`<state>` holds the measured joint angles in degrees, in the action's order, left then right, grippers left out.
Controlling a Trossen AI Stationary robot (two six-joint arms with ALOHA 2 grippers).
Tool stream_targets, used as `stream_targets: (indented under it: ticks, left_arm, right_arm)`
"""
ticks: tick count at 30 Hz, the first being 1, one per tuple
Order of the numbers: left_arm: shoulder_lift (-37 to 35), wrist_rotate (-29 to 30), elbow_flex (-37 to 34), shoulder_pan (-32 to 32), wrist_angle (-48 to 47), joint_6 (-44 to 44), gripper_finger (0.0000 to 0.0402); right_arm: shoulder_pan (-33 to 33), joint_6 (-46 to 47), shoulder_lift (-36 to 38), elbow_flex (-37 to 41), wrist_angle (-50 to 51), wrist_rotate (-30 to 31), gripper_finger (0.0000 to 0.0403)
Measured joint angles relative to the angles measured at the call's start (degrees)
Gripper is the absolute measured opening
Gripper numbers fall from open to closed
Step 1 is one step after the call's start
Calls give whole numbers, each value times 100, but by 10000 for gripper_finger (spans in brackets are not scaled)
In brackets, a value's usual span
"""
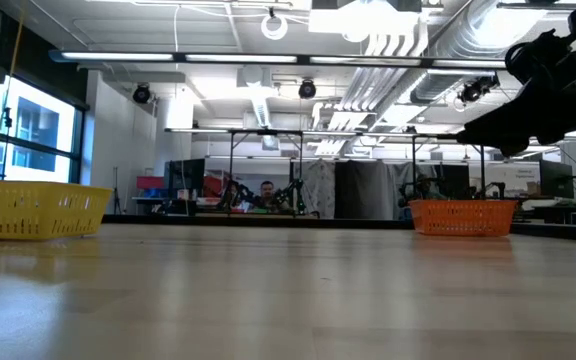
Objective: Sort crayons
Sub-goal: Return to Home Position
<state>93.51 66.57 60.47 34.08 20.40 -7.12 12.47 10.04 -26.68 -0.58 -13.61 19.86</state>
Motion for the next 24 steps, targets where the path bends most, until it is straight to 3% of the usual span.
stream_targets:
  ticks: [12,24]
  left_arm:
    - [2,-908,0,7,-569,97,145]
    - [2,-1582,0,7,-625,170,145]
  right_arm:
    - [-4,0,1586,2,977,-33,134]
    - [-4,-1,2667,2,993,-33,134]
